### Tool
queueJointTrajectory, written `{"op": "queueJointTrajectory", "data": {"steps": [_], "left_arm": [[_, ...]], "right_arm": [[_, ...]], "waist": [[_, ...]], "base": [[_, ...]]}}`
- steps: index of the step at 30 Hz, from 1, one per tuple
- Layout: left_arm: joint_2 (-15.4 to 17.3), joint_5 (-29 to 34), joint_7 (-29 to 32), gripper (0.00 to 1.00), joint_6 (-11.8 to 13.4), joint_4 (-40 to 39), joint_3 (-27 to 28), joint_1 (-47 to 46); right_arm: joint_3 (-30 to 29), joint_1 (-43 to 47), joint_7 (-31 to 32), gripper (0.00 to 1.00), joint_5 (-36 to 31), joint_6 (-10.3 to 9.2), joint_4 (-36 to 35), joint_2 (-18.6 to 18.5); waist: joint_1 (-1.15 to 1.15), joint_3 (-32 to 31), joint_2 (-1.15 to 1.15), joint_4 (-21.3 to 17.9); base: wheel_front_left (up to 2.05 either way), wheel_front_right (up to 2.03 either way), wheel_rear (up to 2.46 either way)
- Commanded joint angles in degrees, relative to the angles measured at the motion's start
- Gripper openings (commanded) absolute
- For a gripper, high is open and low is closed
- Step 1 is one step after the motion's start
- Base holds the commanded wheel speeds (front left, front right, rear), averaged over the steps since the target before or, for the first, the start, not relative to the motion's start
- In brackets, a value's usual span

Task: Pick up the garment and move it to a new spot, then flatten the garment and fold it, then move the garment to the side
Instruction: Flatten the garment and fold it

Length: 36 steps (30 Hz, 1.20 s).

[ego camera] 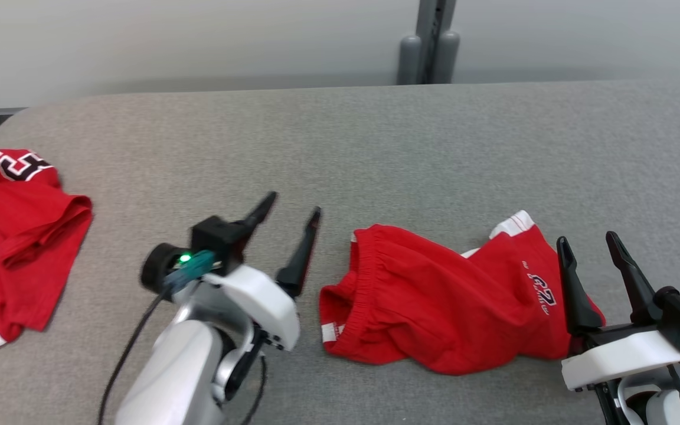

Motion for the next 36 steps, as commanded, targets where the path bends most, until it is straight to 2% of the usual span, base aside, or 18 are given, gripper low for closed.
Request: {"op": "queueJointTrajectory", "data": {"steps": [1,12,21,22,23,24,36], "left_arm": [[0.24,-0.24,0.77,1.00,-0.32,0.77,-0.51,-0.79],[-1.30,-8.65,12.37,1.00,-2.66,11.19,-4.53,-4.77],[-1.19,-13.36,16.20,1.00,-3.53,15.10,-6.67,-6.89],[-0.81,-13.13,15.84,0.94,-3.58,15.01,-7.11,-7.39],[-0.56,-12.98,14.88,0.44,-3.63,14.64,-7.14,-7.86],[-0.25,-12.48,14.09,0.00,-3.67,14.56,-7.39,-8.24],[2.47,-3.94,0.48,0.00,-2.59,10.36,-8.64,-15.96]], "right_arm": [[-0.09,-0.64,-0.20,1.00,0.45,0.01,0.32,-0.26],[0.92,-2.17,-1.90,1.00,2.37,0.01,2.82,-0.25],[1.18,-3.22,-3.69,1.00,3.72,0.01,5.25,-0.24],[1.21,-3.35,-3.80,1.00,4.02,0.02,5.54,-0.25],[1.27,-3.44,-3.93,1.00,4.14,0.01,5.74,-0.25],[1.33,-3.45,-4.20,1.00,4.27,0.01,5.94,-0.24],[0.59,-3.84,-5.30,1.00,5.20,0.01,7.80,-0.25]], "waist": [[0.00,0.59,0.00,-1.06],[0.00,2.71,0.00,-6.02],[0.00,3.20,0.00,-8.59],[0.00,3.25,0.00,-8.86],[0.00,3.33,0.00,-9.08],[0.00,3.37,0.00,-9.27],[0.00,3.26,0.00,-9.61]], "base": [[0.00,0.00,0.00],[0.00,0.00,0.00],[0.00,0.00,0.00],[0.00,0.00,0.00],[0.00,0.00,0.00],[0.00,0.00,0.00],[0.00,0.00,0.00]]}}
